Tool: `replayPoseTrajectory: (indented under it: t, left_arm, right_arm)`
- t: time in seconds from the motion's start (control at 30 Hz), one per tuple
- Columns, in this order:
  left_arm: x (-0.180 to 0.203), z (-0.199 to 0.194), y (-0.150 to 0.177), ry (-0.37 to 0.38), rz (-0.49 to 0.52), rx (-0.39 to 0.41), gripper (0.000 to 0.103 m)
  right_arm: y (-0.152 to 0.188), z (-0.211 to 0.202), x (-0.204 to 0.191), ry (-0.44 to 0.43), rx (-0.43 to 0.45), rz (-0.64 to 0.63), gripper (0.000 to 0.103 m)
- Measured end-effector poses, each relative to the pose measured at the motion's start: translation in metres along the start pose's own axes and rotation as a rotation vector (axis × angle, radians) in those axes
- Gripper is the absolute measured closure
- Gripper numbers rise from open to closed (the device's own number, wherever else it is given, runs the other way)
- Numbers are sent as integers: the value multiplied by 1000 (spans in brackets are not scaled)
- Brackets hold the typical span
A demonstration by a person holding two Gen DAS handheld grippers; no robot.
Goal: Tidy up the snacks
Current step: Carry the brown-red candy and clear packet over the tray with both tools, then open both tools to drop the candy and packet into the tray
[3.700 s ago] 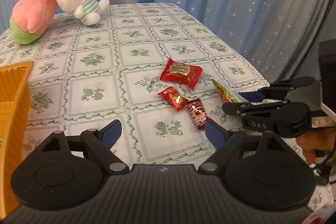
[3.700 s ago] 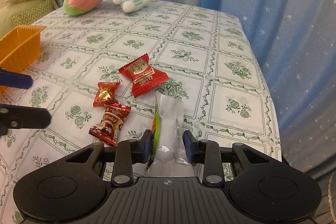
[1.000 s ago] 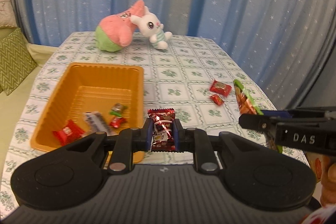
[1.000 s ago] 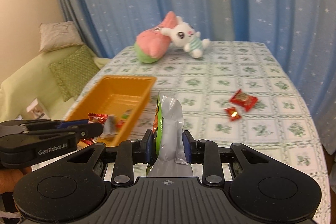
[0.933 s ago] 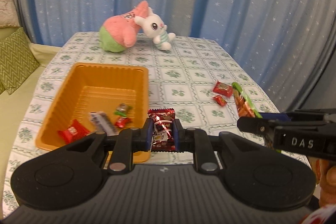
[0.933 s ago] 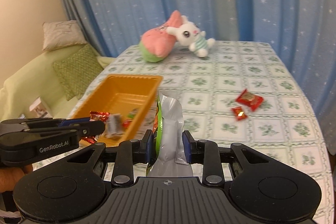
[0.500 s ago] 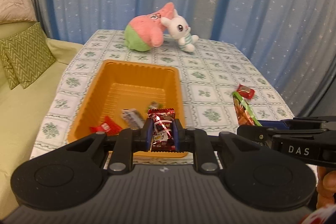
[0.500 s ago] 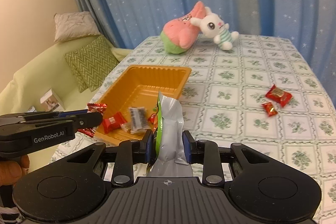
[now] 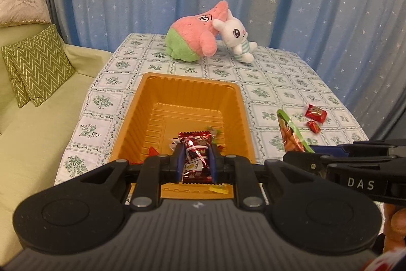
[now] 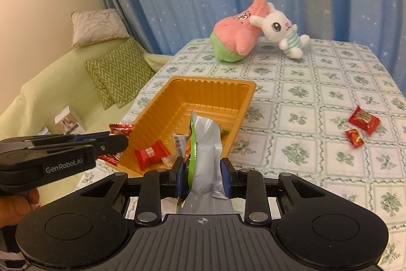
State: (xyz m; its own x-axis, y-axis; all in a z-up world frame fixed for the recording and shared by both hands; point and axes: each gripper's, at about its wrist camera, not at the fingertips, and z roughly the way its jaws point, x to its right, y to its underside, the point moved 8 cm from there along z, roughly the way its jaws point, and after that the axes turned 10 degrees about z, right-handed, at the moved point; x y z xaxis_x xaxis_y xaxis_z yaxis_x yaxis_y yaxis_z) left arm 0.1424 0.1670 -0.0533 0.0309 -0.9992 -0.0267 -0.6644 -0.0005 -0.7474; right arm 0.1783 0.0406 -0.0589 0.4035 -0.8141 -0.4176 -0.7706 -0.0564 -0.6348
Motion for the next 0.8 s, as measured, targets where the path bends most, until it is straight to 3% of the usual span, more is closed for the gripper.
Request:
replayPoseTrajectory:
  t: [0.77, 0.8]
  left_arm:
    - [-39, 77, 3, 5, 19, -81, 85]
    - [-40, 79, 3, -2, 20, -84, 79]
  right_arm:
    - [-24, 73, -1, 1, -35, 36, 73]
    - [-24, 74, 0, 1, -36, 37, 73]
